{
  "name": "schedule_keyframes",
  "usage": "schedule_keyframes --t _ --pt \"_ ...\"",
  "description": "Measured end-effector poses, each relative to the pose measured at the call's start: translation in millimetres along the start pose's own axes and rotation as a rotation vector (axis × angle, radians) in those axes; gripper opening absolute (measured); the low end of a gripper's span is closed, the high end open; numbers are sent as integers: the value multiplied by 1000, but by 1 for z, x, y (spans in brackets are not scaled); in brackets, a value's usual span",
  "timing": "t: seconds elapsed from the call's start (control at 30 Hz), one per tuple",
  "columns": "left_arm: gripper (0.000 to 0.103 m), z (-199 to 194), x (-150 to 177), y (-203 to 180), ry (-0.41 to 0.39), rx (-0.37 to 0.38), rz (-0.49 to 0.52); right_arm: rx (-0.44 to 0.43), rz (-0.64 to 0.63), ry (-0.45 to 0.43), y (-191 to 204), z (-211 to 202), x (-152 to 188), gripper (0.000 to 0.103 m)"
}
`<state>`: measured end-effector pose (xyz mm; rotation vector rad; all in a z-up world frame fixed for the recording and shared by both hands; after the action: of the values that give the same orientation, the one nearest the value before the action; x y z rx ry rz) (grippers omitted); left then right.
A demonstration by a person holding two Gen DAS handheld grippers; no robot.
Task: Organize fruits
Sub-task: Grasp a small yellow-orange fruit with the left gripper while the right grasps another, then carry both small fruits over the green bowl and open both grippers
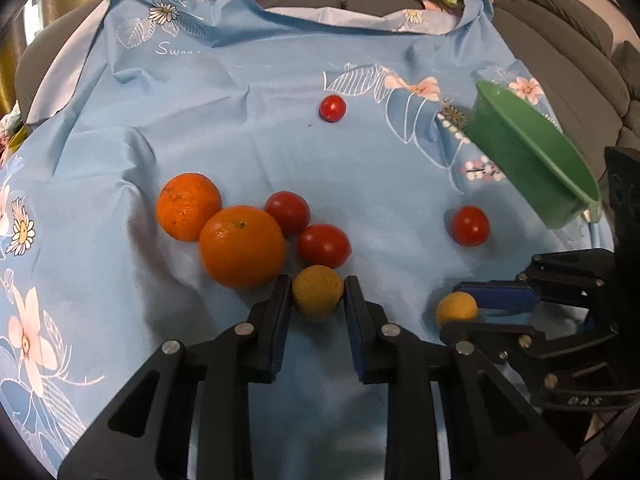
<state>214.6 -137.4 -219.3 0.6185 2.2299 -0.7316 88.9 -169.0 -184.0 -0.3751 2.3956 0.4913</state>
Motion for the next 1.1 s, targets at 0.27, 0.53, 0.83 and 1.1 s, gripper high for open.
schedule_keyframes --t 0.27,0.53,0.83,1.1 --pt "26 -38 -8 -15 -60 15 -6 0 4 -80 0 -27 -13 29" --pt "26 -67 -36 -53 -119 57 45 16 36 -195 -12 -73 -20 29" --pt "26 -77 -72 -122 -164 154 135 87 96 -310 -46 -125 -19 29" --pt "26 -63 -99 -190 -147 238 229 171 169 -381 -88 -159 -13 29"
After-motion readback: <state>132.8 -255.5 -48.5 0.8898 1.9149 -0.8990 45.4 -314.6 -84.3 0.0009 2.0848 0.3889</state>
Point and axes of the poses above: each gripper's, at about its wrist camera, not at the fingertips, and z roughly the way its jaws point, y to its left, x to its underside, the point moved 6 cm from there along z, roughly the way its jaws point, and after that the axes turned 7 degrees about -y, right-handed, at the moved point
